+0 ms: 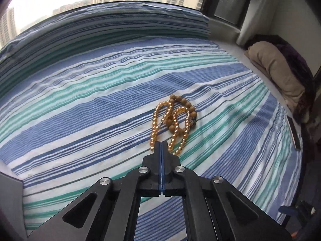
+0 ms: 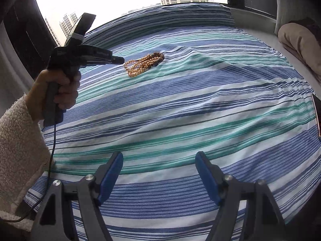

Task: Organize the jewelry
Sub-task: 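Grasp the amber bead necklace with the left tool and lift it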

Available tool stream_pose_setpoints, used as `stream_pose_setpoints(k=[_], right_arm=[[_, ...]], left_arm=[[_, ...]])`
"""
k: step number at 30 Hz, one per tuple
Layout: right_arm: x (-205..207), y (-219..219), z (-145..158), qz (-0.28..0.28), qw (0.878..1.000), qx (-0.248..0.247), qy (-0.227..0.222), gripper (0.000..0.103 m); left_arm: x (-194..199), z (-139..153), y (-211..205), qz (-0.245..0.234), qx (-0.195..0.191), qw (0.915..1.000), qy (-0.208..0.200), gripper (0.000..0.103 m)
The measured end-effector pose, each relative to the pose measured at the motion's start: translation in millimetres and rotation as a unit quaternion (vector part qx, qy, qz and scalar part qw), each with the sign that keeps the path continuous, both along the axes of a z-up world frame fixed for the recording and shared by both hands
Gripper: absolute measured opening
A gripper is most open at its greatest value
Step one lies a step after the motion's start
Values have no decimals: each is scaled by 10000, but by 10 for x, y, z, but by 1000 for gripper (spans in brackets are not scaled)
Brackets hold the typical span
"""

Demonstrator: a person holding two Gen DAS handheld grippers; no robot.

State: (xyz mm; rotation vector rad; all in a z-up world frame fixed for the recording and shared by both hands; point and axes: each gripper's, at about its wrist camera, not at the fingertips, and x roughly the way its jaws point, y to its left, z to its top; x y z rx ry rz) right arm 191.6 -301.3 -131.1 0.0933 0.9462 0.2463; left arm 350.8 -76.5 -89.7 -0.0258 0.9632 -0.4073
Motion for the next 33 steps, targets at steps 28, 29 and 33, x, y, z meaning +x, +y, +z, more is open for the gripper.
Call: stream_pose_setpoints(k=[28,29,33], right_arm=[[-40,15,-43,-26,9997,185,167,76],[-36,7,-49,-48,9997,189,173,76],[9,-7,-47,-74,9995,246,161,76]], left_arm=[[365,-468,-586,-1032,739,9913,362,13],[315,-448,-530,-1003,731,9916,367,13],[12,-293,-197,-672,221,9965,454,12]])
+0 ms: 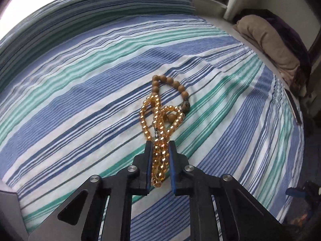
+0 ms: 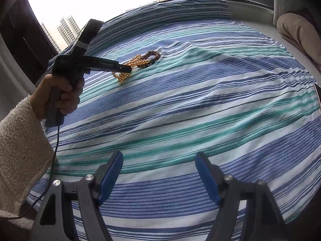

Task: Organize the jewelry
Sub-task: 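Grasp the amber bead necklace with the left tool and lift it, then grasp the wooden bead bracelet with the right tool while the left tool holds the necklace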

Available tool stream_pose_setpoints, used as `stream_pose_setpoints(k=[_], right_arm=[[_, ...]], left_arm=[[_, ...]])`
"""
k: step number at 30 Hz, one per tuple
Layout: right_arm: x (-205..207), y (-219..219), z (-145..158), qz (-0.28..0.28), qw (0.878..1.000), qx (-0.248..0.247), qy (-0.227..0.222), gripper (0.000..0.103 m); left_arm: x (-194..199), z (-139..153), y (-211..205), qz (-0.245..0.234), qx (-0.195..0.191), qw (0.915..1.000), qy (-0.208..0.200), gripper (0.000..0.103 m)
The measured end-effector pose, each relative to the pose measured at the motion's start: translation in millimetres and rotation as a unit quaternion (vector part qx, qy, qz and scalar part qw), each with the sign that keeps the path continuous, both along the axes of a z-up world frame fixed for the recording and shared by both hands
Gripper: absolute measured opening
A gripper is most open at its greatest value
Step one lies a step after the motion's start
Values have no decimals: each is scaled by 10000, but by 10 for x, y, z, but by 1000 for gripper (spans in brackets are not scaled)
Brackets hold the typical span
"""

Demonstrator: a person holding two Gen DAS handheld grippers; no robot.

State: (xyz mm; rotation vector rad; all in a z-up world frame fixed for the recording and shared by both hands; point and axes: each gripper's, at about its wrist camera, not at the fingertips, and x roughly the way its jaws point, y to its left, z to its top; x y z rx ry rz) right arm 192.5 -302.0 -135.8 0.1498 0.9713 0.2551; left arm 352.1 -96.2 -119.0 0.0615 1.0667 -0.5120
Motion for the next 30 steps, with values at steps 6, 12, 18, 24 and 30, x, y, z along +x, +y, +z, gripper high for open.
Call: stream_pose_setpoints(k=[6,12,18,24,30], right_arm=[[186,-25,199,325,9993,175,-108,76],[1341,114,514,921,9931,720,-13,72],[2565,769,321,1724,9817,-270,763,30],[2531,1182,62,3448,9065,-2399,422,30],[2423,1232,-156,4208,8557,-2995,328,30]], left_arm=[[-607,291,591,762,-684,9947,118,12],[-1159,364,988,1283,-621,9895,217,13],[-1542,483,1303,1667,-756,9828,230,11],[-1704,560,1502,1793,-925,9793,142,5],[-1772,541,1598,1799,-895,9795,172,6]])
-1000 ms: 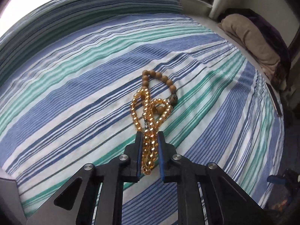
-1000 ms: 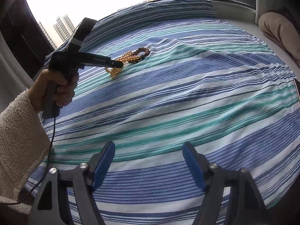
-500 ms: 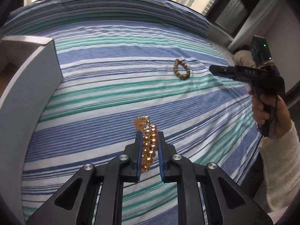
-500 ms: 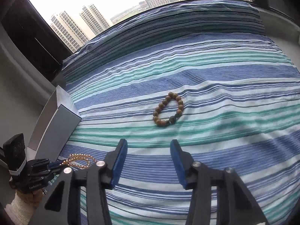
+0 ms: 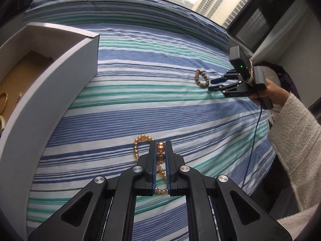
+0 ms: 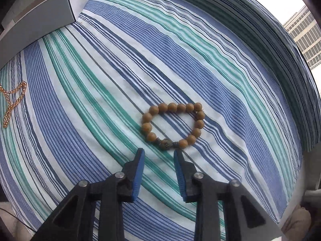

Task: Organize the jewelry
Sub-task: 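Grasp the wooden bead bracelet with the right tool while the left tool holds the necklace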

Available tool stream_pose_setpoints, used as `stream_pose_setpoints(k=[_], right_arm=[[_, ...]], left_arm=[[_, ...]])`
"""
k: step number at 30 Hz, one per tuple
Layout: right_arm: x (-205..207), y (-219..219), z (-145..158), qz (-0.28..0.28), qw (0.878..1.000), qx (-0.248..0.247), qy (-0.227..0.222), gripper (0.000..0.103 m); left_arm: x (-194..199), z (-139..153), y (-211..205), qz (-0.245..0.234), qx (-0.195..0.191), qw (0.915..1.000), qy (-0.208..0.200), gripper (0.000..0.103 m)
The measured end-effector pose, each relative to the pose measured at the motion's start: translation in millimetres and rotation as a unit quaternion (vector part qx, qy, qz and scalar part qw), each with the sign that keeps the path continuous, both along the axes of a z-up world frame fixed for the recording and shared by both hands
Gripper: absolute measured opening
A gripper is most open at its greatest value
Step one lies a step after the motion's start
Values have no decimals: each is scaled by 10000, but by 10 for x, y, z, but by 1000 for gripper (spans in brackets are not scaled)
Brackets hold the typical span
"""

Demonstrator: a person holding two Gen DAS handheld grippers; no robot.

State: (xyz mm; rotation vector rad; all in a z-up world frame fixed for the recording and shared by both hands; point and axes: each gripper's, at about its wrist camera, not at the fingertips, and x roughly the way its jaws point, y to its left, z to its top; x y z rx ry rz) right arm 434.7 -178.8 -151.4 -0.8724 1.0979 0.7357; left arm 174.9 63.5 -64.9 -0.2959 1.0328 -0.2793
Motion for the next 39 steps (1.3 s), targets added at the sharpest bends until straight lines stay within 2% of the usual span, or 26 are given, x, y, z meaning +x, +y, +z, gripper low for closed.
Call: stream_pose_setpoints(k=[4,6,7,8,10,13,16,19,21,22,23,24,26,28,30,31,33,34,35,36,38,39], right_arm=[[10,59,-85,366,9992,-103,-98,30],[54,79,-81,412,9991,-21,11,30],[105,72,-78,328,9994,3,148,30],[137,67,-74,257,9994,6,226,30],[160,76,-75,188,9994,-36,287,30],[144,47,-32,-88,9985,160,520,30],[69,-6,109,-420,9962,607,463,30],[-6,-245,342,-918,9843,1410,532,31],[-74,-380,456,-1210,9733,1881,522,31],[-110,-446,500,-1331,9682,2055,522,33],[-143,-501,535,-1431,9641,2178,507,33],[-173,-549,565,-1526,9607,2268,488,33],[-194,-657,600,-1610,9567,2371,514,33],[-188,-710,644,-1555,9570,2392,534,33],[-172,-727,705,-1505,9565,2430,582,33],[-130,-744,709,-1507,9508,2610,720,33],[4,-669,684,-1582,9292,3137,1146,33],[105,-690,689,-1623,9241,3229,1246,33],[198,-669,684,-1584,9294,3104,1214,33],[253,-598,663,-1370,9450,2759,1100,33],[187,-377,575,-635,9813,1733,545,33],[124,-285,500,-248,9905,1298,385,33]], left_arm=[[-111,-15,24,-61,101,9999,3,7],[-163,-41,39,-93,219,9997,6,14],[-189,-55,43,-114,279,9995,11,24],[-216,-75,47,-122,346,9993,15,39],[-273,-119,27,-213,503,9985,-2,58],[-310,-213,-107,-465,693,9965,2,73],[-188,-375,-296,-440,1141,9925,4,76],[49,-613,-385,-35,1611,9866,258,76],[123,-763,-470,66,1857,9817,417,75],[115,-825,-527,10,1896,9808,460,68],[62,-810,-562,33,1899,9815,262,45],[16,-792,-591,-51,1824,9831,167,28],[-1,-751,-538,-107,1475,9888,194,11],[-1,-703,-412,-94,1021,9945,236,5],[-25,-668,-323,-53,746,9966,334,5],[-43,-657,-294,-48,696,9970,348,5],[-97,-637,-232,7,635,9973,361,5],[-130,-624,-205,40,563,9977,372,5],[-157,-604,-172,81,492,9981,375,5],[-171,-587,-137,127,447,9982,369,5],[-218,-540,-73,205,401,9984,338,5],[-241,-527,-37,242,371,9985,337,5]])
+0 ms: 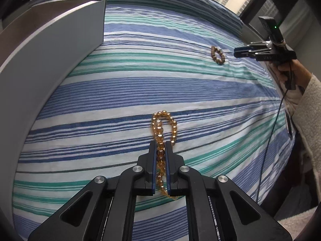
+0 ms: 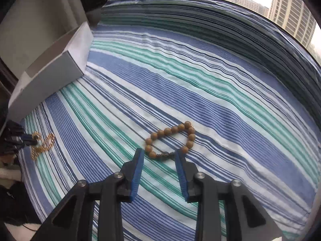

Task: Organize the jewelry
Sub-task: 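Grasp the wooden bead bracelet with the right tool while the left tool holds the necklace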

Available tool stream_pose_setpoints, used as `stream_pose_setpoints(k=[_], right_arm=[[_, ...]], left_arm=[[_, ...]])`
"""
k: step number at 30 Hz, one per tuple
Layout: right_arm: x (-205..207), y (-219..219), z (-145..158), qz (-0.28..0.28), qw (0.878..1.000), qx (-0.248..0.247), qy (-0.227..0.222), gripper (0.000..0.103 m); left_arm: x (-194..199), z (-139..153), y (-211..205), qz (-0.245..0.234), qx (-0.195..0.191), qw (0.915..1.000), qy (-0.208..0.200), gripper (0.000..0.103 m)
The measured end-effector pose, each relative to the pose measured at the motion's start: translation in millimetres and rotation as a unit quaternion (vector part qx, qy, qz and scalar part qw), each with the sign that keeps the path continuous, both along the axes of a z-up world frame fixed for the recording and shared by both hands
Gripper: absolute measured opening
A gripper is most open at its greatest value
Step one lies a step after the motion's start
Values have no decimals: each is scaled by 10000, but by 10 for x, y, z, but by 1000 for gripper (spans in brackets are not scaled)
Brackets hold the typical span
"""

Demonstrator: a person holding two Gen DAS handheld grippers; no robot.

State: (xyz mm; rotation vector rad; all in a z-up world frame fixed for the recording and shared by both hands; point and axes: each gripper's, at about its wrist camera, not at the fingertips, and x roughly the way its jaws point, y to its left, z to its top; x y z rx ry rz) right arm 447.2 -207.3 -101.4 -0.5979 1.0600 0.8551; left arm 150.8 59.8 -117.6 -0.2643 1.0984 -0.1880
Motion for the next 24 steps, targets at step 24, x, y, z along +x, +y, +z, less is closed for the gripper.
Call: stream_pose_setpoints(k=[24], right_arm=[[-179,614,-363,1230,9818,-1408,-329,31]], left_arm=[[-97,-137,167,211,-296,9991,234,5]])
